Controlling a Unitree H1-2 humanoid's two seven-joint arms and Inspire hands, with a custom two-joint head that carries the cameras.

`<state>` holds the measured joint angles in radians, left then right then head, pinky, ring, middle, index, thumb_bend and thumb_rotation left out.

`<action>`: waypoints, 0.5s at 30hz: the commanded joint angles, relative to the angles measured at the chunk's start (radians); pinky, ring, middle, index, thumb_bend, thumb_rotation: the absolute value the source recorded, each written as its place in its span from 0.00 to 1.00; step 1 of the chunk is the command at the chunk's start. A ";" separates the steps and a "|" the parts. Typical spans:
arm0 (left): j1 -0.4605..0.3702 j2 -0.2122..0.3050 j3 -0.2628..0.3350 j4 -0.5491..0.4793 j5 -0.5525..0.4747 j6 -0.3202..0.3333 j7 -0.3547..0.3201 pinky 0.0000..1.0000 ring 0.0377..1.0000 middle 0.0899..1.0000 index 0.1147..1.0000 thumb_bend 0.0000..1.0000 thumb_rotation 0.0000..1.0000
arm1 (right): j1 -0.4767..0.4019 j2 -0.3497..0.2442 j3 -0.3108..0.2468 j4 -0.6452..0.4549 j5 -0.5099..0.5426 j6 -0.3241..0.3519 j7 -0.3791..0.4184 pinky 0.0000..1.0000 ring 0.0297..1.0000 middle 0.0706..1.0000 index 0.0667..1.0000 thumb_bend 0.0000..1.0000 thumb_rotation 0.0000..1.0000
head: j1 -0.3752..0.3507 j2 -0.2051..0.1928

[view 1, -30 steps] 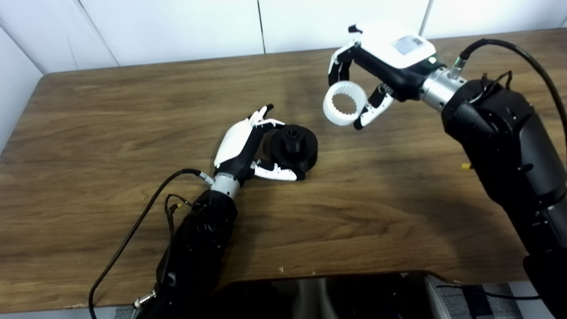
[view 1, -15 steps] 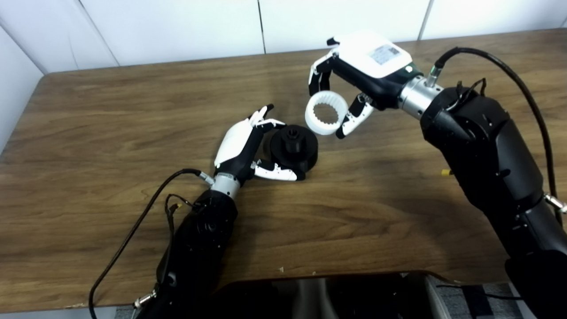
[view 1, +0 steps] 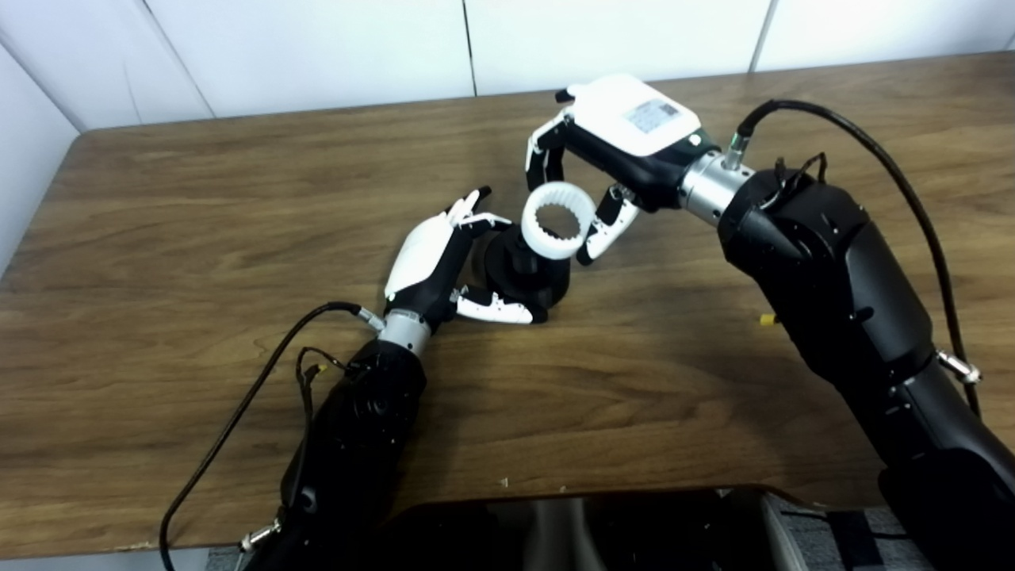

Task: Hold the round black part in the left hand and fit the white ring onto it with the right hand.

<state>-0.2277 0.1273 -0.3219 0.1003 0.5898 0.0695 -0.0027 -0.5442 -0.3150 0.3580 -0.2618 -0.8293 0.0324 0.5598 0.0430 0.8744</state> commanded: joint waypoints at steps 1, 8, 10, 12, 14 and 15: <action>-0.029 0.001 -0.002 -0.002 0.019 0.006 0.002 1.00 1.00 1.00 0.56 0.97 0.31 | -0.045 0.014 -0.005 -0.009 0.001 -0.016 -0.031 0.92 0.71 0.45 0.46 0.53 0.01 | 0.003 0.001; -0.028 -0.001 -0.003 -0.002 0.022 0.008 0.004 1.00 1.00 1.00 0.56 0.97 0.29 | -0.045 0.036 0.011 0.004 -0.010 -0.013 -0.035 0.91 0.70 0.45 0.45 0.53 0.01 | 0.004 0.002; -0.028 0.000 -0.003 -0.003 0.023 0.008 0.004 1.00 1.00 1.00 0.57 0.97 0.29 | -0.047 0.040 0.016 0.006 -0.013 -0.009 -0.031 0.91 0.70 0.45 0.46 0.53 0.01 | 0.006 0.003; -0.028 0.001 -0.004 -0.004 0.025 0.008 0.003 1.00 1.00 1.00 0.57 0.97 0.29 | -0.048 0.044 0.019 0.010 -0.016 -0.006 -0.028 0.92 0.71 0.44 0.47 0.53 0.01 | 0.005 0.004; -0.027 0.001 -0.005 -0.006 0.026 0.011 0.000 1.00 1.00 1.00 0.57 0.97 0.30 | -0.049 0.048 0.022 0.022 -0.017 -0.011 -0.036 0.92 0.70 0.43 0.48 0.52 0.01 | 0.007 0.004; -0.027 0.002 -0.006 -0.007 0.026 0.012 -0.001 1.00 1.00 1.00 0.57 0.97 0.30 | -0.050 0.050 0.022 0.027 -0.016 -0.013 -0.039 0.92 0.70 0.43 0.48 0.52 0.01 | 0.008 0.004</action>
<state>-0.2278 0.1259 -0.3226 0.1002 0.5916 0.0722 -0.0026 -0.5444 -0.2765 0.3858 -0.2258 -0.8470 0.0317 0.5506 0.0506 0.8774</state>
